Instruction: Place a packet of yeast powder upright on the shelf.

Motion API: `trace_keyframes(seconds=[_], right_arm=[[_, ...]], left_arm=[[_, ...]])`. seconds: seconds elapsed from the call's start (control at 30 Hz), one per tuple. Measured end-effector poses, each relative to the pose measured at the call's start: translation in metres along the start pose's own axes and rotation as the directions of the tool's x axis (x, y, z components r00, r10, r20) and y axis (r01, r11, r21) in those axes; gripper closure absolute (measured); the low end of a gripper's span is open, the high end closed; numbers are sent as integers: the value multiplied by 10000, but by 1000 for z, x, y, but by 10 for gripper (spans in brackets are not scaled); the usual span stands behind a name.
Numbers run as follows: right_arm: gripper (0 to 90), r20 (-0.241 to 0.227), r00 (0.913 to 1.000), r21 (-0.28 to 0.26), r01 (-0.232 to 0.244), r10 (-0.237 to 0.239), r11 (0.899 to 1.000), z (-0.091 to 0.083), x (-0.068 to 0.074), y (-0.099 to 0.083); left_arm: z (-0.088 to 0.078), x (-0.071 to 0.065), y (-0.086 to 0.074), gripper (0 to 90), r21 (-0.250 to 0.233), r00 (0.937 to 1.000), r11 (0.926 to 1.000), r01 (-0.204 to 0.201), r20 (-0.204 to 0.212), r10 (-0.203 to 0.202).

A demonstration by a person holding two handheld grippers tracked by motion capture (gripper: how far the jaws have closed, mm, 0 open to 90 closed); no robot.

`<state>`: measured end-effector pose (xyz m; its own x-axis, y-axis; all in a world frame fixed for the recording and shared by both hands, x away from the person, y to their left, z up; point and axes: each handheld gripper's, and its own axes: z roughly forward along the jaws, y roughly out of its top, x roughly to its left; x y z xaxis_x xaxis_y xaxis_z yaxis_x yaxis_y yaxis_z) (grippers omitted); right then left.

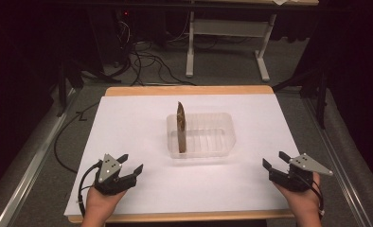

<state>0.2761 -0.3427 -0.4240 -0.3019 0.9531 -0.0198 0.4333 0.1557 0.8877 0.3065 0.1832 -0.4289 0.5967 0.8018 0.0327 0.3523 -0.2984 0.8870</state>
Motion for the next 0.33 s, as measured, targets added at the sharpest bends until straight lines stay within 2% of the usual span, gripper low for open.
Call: trace_keyframes(seconds=[0.07,0.13,0.27,0.33], right_arm=[[325,202,9996,-147,-184,187,9997,-1,-7,-1],[328,187,9994,-104,-272,274,9996,2,-8,-1],[328,59,10000,96,-39,39,9999,7,-5,-3],[325,98,9999,144,-80,78,9999,8,-5,-3]], left_arm=[[2,-1,0,354,84,9999,9999,-101,-4,102],[2,-3,0,354,98,9999,9999,-108,20,108],[2,-3,0,354,94,9999,9998,-154,-18,154],[1,-2,0,354,55,10000,9999,-93,-29,93]])
